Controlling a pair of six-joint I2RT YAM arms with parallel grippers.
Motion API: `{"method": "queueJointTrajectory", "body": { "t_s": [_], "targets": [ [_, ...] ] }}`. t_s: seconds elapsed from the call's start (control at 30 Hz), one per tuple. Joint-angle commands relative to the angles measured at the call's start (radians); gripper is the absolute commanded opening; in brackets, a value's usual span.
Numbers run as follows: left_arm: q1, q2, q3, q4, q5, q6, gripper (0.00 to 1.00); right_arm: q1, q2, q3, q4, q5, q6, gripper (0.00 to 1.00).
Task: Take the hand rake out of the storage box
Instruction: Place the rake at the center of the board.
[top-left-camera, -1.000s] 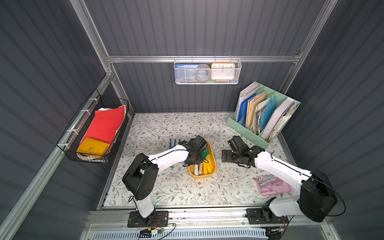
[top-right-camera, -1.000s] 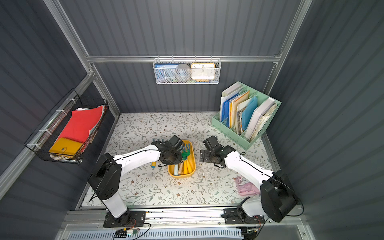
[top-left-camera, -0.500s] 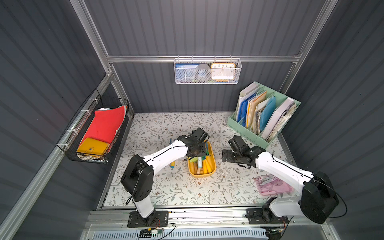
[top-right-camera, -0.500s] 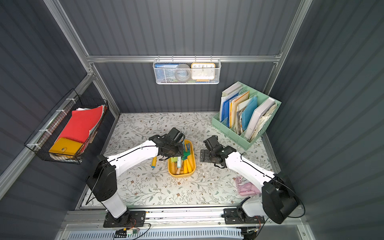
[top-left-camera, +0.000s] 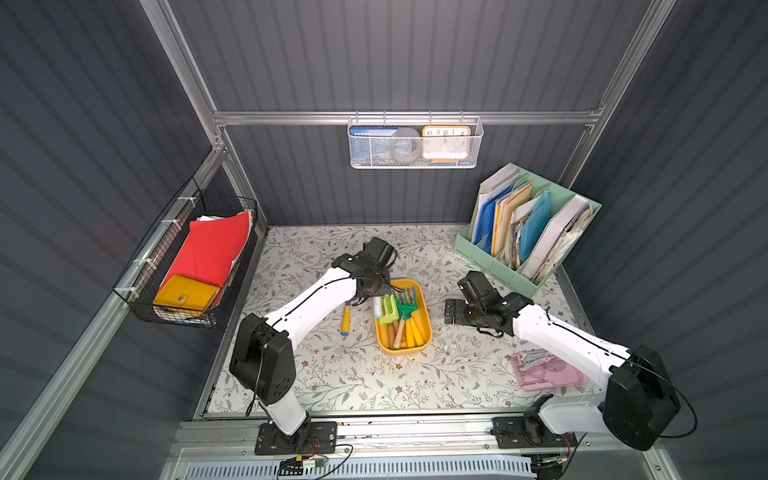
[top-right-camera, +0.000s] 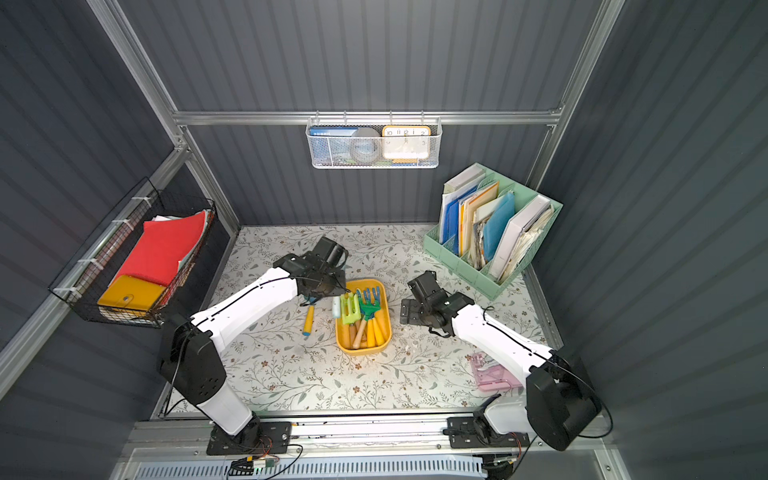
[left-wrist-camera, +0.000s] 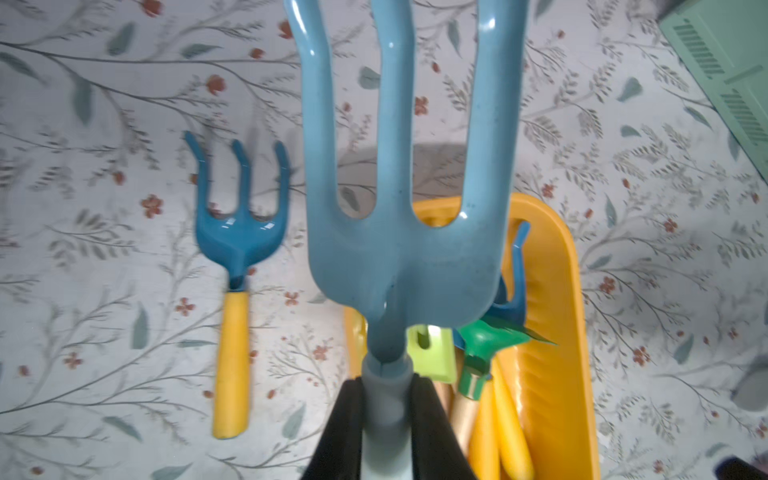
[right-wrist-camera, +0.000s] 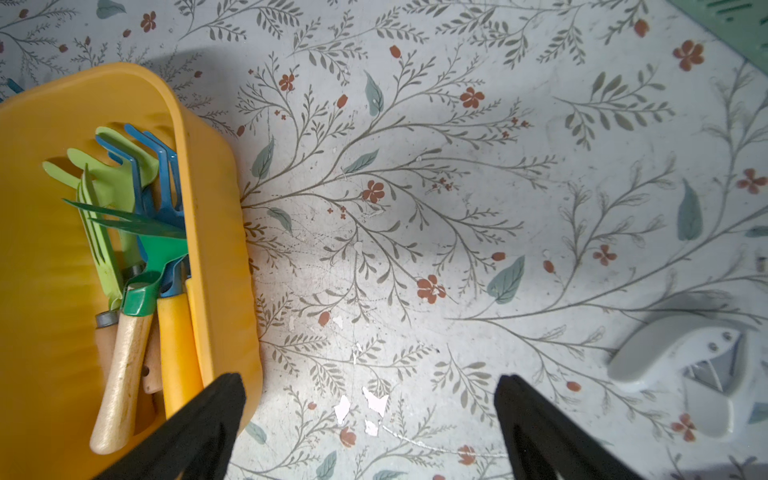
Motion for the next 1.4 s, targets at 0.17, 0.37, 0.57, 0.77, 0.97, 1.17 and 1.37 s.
{"method": "queueJointTrajectory", "body": {
  "t_s": [0.17,0.37,0.57,0.77,0.97,1.17,1.37],
  "targets": [
    [0.121,-0.024,-0.073,-0.097,-0.097,0.138,0.16,0.004,-0.006,0.023,-0.031,0.007,-0.015,0.99],
    [0.223,0.005,-0.098,-0.078,-0.111,0.21,0.16,0.005,0.004,0.031,-0.032,-0.009,-0.019,0.99],
    [0.298,0.056,-0.12,-0.045,-0.138,0.311,0.16,0.005,0.014,0.041,-0.037,-0.022,-0.027,0.99],
    [0.358,0.105,-0.145,-0.014,-0.128,0.35,0.16,0.004,0.035,0.058,-0.043,-0.026,-0.035,0.99],
    [0.363,0.147,-0.153,-0.014,-0.154,0.362,0.16,0.005,0.061,0.076,-0.04,-0.05,-0.035,0.99],
    [0.363,0.149,-0.191,-0.013,-0.165,0.357,0.16,0.004,0.066,0.08,-0.042,-0.056,-0.035,0.99],
    [0.363,0.147,-0.212,0.006,-0.161,0.366,0.16,0.006,0.064,0.08,-0.045,-0.058,-0.031,0.99]
  ]
}}
